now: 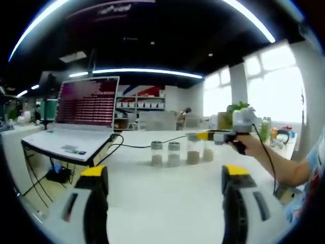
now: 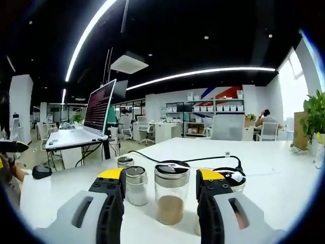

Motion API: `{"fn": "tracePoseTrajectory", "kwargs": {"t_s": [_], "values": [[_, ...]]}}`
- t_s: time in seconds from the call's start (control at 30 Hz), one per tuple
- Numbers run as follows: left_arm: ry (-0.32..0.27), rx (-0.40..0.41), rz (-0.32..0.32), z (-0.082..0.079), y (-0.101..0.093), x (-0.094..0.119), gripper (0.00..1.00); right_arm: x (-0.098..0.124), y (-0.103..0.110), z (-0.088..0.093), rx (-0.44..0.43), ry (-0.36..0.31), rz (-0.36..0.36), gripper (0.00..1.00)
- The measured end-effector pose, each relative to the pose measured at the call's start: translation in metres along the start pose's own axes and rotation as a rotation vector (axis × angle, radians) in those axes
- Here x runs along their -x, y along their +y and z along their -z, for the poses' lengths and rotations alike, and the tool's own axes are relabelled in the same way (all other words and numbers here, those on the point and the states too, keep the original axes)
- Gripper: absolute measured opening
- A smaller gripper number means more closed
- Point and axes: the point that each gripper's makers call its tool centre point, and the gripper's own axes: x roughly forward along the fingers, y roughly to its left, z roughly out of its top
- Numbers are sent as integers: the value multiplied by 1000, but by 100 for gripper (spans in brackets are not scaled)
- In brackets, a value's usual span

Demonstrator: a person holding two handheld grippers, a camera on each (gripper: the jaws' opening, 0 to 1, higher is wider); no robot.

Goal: Rotate the seasoning bottle until the label or dispensing opening points toward the visible target arrow and the bottle remains upright within the marked orientation range

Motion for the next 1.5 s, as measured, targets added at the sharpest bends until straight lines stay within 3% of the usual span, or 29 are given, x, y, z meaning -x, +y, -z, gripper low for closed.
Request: {"fn": "tracePoseTrajectory", "kwargs": {"t_s": [0.47, 1.0, 1.5], "values": [[13, -4, 26, 2, -3, -1, 99, -28, -9, -5, 16, 2, 73, 55], [20, 21, 47, 6, -6, -7, 97, -48, -18, 8, 29, 47, 122, 52], [18, 25, 43, 7, -3, -7, 97, -59, -17, 13, -4, 39, 152, 59]]}}
